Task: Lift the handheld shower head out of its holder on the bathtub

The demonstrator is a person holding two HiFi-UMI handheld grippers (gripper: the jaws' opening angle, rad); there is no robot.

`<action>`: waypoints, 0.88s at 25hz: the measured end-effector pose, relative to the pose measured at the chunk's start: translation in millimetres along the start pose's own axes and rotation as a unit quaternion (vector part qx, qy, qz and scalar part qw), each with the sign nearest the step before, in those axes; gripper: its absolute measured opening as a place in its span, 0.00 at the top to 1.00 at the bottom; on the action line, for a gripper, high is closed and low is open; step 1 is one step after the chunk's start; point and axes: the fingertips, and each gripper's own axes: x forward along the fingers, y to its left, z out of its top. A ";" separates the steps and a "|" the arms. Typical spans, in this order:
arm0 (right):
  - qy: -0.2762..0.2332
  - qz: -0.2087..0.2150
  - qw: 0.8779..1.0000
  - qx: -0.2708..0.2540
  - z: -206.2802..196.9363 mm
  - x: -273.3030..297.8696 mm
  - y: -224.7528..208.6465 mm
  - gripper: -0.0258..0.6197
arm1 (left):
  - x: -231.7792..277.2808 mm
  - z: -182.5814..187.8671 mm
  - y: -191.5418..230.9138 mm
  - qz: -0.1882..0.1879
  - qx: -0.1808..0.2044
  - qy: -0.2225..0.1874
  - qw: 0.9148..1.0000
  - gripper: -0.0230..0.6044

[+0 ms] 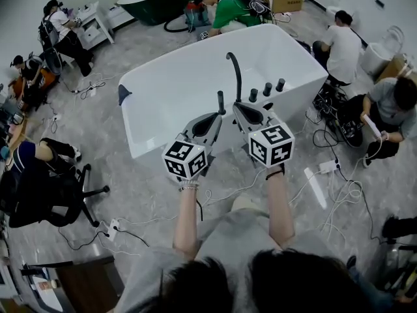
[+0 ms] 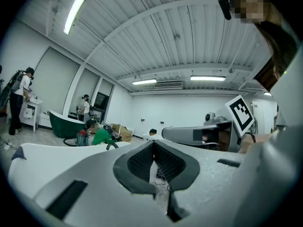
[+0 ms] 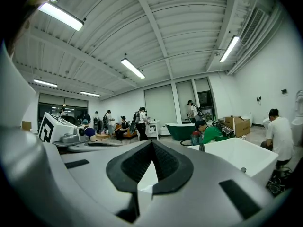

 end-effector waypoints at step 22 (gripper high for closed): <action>0.044 0.071 0.996 -0.013 -31.4 87.6 -83.0 0.96 | 80.1 -34.7 67.5 0.094 -0.042 0.021 0.994 0.95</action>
